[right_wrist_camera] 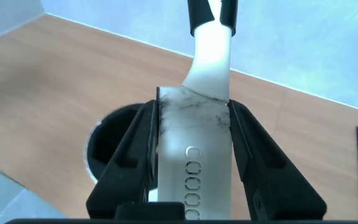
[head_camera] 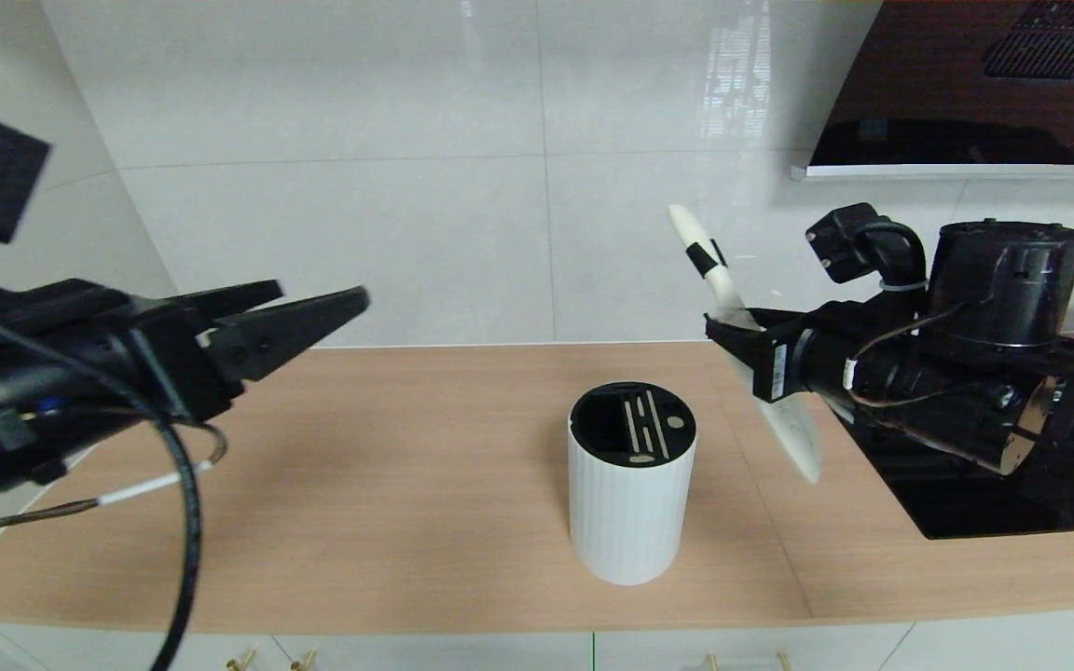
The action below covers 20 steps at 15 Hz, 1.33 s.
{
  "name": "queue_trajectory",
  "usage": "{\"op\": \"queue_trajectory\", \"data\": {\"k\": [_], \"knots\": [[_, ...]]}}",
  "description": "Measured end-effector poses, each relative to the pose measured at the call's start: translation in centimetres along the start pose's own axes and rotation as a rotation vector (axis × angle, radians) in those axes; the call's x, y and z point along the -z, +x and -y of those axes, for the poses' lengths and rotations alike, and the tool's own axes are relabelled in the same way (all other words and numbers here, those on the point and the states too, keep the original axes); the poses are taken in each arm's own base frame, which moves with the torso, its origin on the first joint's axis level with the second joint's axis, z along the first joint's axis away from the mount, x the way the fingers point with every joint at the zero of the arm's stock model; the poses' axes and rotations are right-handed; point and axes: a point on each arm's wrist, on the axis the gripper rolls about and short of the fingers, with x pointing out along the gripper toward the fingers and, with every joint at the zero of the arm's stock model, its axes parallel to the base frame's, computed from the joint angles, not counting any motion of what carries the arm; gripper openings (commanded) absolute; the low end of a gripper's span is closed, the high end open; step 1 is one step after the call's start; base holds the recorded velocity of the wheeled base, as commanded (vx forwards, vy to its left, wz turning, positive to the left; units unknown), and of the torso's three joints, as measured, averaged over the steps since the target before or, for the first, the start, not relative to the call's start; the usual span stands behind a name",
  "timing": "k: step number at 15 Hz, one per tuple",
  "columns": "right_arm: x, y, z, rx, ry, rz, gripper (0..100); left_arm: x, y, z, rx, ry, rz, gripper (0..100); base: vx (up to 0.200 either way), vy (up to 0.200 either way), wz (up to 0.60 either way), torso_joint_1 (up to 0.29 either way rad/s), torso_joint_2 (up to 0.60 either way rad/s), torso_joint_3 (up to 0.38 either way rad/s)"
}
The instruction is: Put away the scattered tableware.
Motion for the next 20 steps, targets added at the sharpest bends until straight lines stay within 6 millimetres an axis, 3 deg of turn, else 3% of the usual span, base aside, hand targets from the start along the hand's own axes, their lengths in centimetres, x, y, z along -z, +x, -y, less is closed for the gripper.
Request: {"op": "queue_trajectory", "data": {"k": [2,4,7,11,20], "knots": [[0.0,-0.4,-2.3,-0.041,0.022,-0.005,0,0.2,3.2,2.2,0.145,-0.209,-0.018,100,0.0,0.0,0.0,0.0,0.0,0.0],[0.3,-0.9,-4.5,-0.08,0.07,-0.068,0,0.7,5.8,4.0,0.266,-0.284,0.001,100,0.0,0.0,0.0,0.0,0.0,0.0],[-0.3,-1.1,-7.1,-0.067,0.127,-0.084,0,3.3,8.6,4.3,0.32,-0.354,-0.042,100,0.0,0.0,0.0,0.0,0.0,0.0],[0.4,-0.6,-9.0,-0.076,0.117,-0.101,0,6.0,10.8,3.9,0.304,-0.373,-0.116,100,0.0,0.0,0.0,0.0,0.0,0.0],[1.3,-1.1,-11.9,-0.153,0.136,-0.135,0,7.7,13.1,3.6,0.291,-0.38,-0.142,100,0.0,0.0,0.0,0.0,0.0,0.0]]}}
